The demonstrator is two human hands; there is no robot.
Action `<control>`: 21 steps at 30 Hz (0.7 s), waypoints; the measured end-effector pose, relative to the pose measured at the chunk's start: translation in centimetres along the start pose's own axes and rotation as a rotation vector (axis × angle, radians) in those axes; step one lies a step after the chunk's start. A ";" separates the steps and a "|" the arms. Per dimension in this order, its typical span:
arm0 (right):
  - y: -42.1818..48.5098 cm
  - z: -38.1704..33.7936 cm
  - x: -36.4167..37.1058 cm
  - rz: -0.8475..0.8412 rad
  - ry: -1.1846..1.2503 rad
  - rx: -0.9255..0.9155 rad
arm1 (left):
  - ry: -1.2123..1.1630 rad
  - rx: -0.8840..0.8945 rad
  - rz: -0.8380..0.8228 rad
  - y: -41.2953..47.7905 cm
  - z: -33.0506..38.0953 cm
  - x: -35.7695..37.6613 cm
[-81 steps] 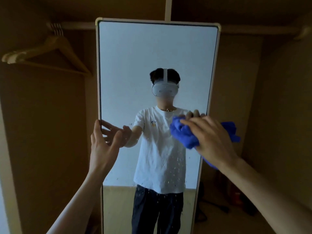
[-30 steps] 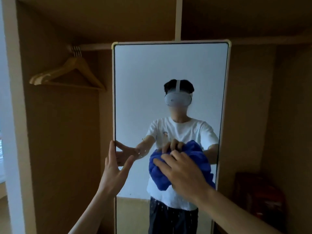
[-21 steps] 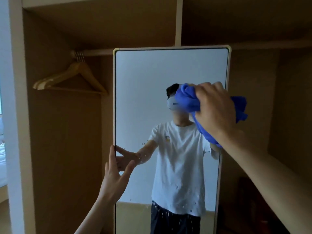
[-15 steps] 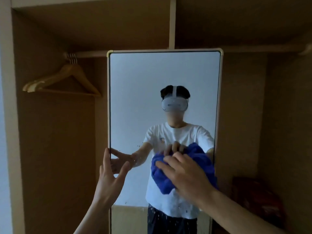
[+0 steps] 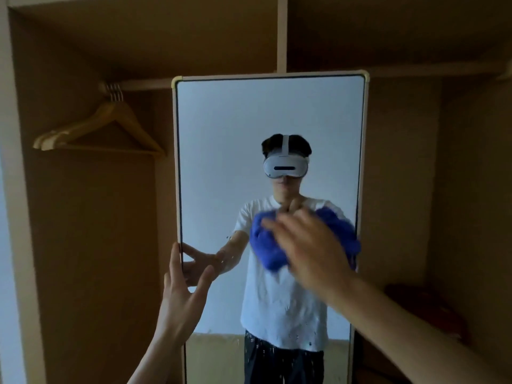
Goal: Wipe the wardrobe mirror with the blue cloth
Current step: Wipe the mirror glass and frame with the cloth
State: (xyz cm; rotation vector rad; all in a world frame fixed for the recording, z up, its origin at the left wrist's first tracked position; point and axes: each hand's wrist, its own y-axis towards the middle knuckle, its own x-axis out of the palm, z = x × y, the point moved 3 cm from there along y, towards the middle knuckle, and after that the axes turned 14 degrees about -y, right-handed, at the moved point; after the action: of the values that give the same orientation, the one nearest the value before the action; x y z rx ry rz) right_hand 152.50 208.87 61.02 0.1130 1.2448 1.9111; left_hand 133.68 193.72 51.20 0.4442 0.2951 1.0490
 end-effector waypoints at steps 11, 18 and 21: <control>7.4 8.3 -4.5 0.089 -0.104 0.210 | 0.023 -0.006 -0.026 -0.3 -0.1 -0.2; -2.6 -0.9 0.5 0.008 -0.055 -0.110 | 0.026 0.002 -0.004 -0.2 -0.3 -0.3; -4.6 -1.1 1.0 -0.057 -0.057 -0.219 | 0.060 -0.004 -0.012 -0.1 -0.4 -0.3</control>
State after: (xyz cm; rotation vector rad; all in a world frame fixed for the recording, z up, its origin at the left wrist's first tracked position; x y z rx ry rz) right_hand 154.01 209.49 56.50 0.0169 0.9837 1.9670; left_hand 133.47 193.50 50.83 0.4076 0.3489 1.0527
